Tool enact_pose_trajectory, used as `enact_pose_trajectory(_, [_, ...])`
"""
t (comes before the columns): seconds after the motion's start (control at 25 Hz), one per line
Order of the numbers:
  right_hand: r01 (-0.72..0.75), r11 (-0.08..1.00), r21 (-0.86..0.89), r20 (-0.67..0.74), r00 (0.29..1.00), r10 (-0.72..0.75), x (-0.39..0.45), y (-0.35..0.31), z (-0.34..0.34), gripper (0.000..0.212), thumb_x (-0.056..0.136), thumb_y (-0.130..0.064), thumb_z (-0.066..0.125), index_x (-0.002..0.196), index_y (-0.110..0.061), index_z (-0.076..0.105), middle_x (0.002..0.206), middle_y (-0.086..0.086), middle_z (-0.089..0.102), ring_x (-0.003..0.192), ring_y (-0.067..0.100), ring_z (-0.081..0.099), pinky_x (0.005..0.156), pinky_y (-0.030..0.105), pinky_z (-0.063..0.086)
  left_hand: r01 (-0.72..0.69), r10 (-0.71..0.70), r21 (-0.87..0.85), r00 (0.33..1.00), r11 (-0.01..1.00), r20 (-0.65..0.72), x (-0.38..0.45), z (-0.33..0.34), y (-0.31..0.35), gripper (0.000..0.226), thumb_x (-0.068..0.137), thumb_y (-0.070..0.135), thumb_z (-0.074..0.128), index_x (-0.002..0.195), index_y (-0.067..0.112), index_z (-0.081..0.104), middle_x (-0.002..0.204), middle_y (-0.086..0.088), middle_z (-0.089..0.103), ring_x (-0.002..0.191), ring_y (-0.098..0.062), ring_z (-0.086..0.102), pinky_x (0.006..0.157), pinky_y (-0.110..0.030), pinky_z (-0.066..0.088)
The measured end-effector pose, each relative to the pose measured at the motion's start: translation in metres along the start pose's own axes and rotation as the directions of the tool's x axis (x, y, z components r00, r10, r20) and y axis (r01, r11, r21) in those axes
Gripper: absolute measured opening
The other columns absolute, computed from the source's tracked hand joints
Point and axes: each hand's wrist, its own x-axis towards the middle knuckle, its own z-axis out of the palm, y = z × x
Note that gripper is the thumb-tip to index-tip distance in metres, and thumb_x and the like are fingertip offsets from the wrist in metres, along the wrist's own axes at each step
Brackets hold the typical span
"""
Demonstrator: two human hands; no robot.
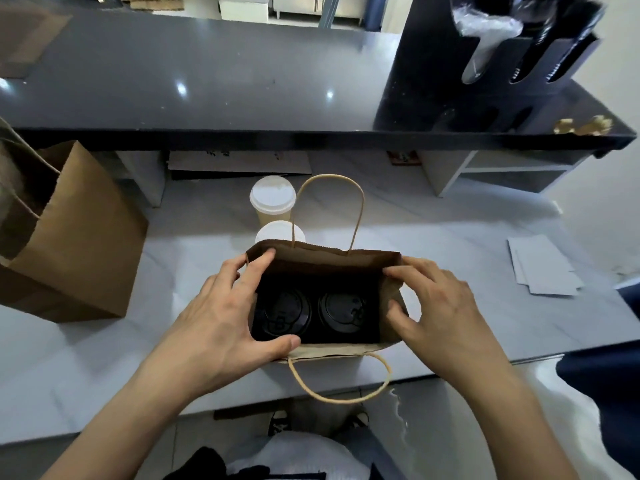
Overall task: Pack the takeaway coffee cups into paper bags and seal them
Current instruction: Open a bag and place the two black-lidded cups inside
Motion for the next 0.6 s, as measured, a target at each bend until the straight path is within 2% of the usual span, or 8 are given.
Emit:
enact_pose_trajectory(0.08, [-0.072, 0.993, 0.094, 0.051, 0.996, 0.068, -0.006, 0.007, -0.005, 0.052, 0.092, -0.027, 0.060, 0.143, -0.033, 0.051, 0.139, -0.013, 0.057, 0.119, 0.016, 0.057, 0.104, 0.040, 0.045, -0.021, 0.021, 0.003, 1.000, 1.000, 0.013, 0.001, 0.003, 0.007, 0.118, 0.057, 0.086, 0.056, 0.157, 0.047, 0.007, 0.150, 0.016, 0.022, 0.133, -0.013, 0.036, 0.109, -0.038, 0.042])
enact_pose_trajectory(0.2, [-0.139, 0.978, 0.154, 0.078, 0.989, 0.128, -0.017, 0.021, -0.013, 0.057, 0.095, -0.030, 0.054, 0.150, -0.038, 0.040, 0.144, -0.019, 0.052, 0.118, 0.011, 0.057, 0.101, 0.036, 0.049, -0.044, 0.044, 0.020, 0.999, 0.999, 0.030, 0.005, 0.011, 0.023, 0.118, 0.058, 0.085, 0.059, 0.156, 0.048, 0.004, 0.152, 0.017, 0.020, 0.134, -0.012, 0.035, 0.108, -0.036, 0.043])
enact_pose_trajectory(0.32, [-0.186, 0.964, 0.191, 0.092, 0.981, 0.171, -0.027, 0.043, -0.025, 0.058, 0.097, -0.031, 0.053, 0.151, -0.041, 0.036, 0.143, -0.021, 0.051, 0.116, 0.006, 0.056, 0.096, 0.031, 0.050, -0.070, 0.069, 0.027, 0.996, 0.997, 0.055, 0.009, 0.023, 0.045, 0.118, 0.060, 0.083, 0.064, 0.155, 0.050, 0.002, 0.155, 0.016, 0.019, 0.138, -0.012, 0.033, 0.109, -0.036, 0.042])
enact_pose_trajectory(0.48, [-0.233, 0.941, 0.246, 0.135, 0.969, 0.205, -0.045, 0.084, -0.043, 0.057, 0.099, -0.033, 0.051, 0.152, -0.044, 0.033, 0.145, -0.024, 0.048, 0.115, -0.001, 0.052, 0.091, 0.023, 0.042, -0.090, 0.086, 0.045, 0.993, 0.995, 0.082, 0.016, 0.044, 0.084, 0.118, 0.058, 0.087, 0.058, 0.154, 0.053, -0.001, 0.154, 0.017, 0.021, 0.134, -0.012, 0.037, 0.108, -0.037, 0.044])
enact_pose_trajectory(0.6, [-0.249, 0.931, 0.265, 0.135, 0.966, 0.220, -0.056, 0.122, -0.055, 0.058, 0.099, -0.032, 0.051, 0.153, -0.043, 0.032, 0.147, -0.022, 0.047, 0.115, 0.000, 0.051, 0.089, 0.022, 0.039, -0.119, 0.114, 0.069, 0.990, 0.991, 0.078, 0.019, 0.065, 0.121, 0.116, 0.061, 0.084, 0.061, 0.155, 0.050, 0.002, 0.153, 0.015, 0.025, 0.131, -0.012, 0.038, 0.106, -0.036, 0.045])
